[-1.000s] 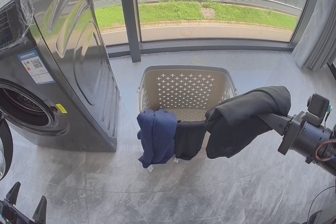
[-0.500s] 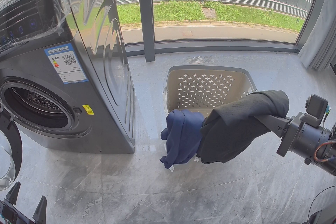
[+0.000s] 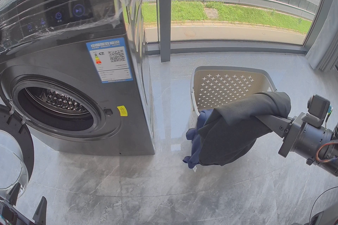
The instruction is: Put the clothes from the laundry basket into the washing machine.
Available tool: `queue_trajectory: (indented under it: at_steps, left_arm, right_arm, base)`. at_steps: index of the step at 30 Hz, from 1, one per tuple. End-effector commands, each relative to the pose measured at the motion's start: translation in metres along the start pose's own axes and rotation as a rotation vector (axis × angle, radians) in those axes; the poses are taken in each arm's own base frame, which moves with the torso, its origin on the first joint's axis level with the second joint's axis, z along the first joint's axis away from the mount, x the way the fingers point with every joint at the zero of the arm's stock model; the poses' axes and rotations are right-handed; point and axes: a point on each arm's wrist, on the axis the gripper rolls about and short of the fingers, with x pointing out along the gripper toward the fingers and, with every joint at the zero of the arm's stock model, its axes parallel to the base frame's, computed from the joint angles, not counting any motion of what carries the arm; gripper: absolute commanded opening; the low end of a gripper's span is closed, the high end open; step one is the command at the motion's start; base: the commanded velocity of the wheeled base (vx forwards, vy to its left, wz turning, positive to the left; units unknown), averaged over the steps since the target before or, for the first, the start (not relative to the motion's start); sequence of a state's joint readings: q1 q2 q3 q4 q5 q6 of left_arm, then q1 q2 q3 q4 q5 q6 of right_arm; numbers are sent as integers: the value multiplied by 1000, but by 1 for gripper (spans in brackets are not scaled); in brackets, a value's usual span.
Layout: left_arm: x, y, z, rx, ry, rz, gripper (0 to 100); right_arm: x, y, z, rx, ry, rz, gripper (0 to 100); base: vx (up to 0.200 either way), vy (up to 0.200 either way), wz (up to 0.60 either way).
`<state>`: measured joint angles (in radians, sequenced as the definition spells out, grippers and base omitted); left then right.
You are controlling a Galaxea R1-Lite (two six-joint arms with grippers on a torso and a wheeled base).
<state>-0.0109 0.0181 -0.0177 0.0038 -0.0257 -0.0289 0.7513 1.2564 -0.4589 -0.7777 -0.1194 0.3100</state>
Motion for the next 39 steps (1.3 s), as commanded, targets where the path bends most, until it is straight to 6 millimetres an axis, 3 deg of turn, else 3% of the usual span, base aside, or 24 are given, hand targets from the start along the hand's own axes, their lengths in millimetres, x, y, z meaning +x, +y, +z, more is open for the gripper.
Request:
queue_trajectory:
  at_steps: [1, 12, 33, 39]
  left_arm:
    - [1, 0, -5, 0, 10, 0, 100]
    - [1, 0, -5, 0, 10, 0, 100]
    - [1, 0, -5, 0, 10, 0, 100]
    - [1, 0, -5, 0, 11, 0, 100]
  right_arm:
    - [0, 0, 0, 0, 2, 0, 0]
    - [0, 0, -1, -2, 6, 8, 0]
    - [-1, -1, -4, -5, 19, 9, 0]
    - [-1, -1, -3, -5, 17, 9, 0]
  base:
    - [0, 200, 0]
    - [0, 36, 0]
    - [-200, 0, 0]
    - [0, 0, 0]
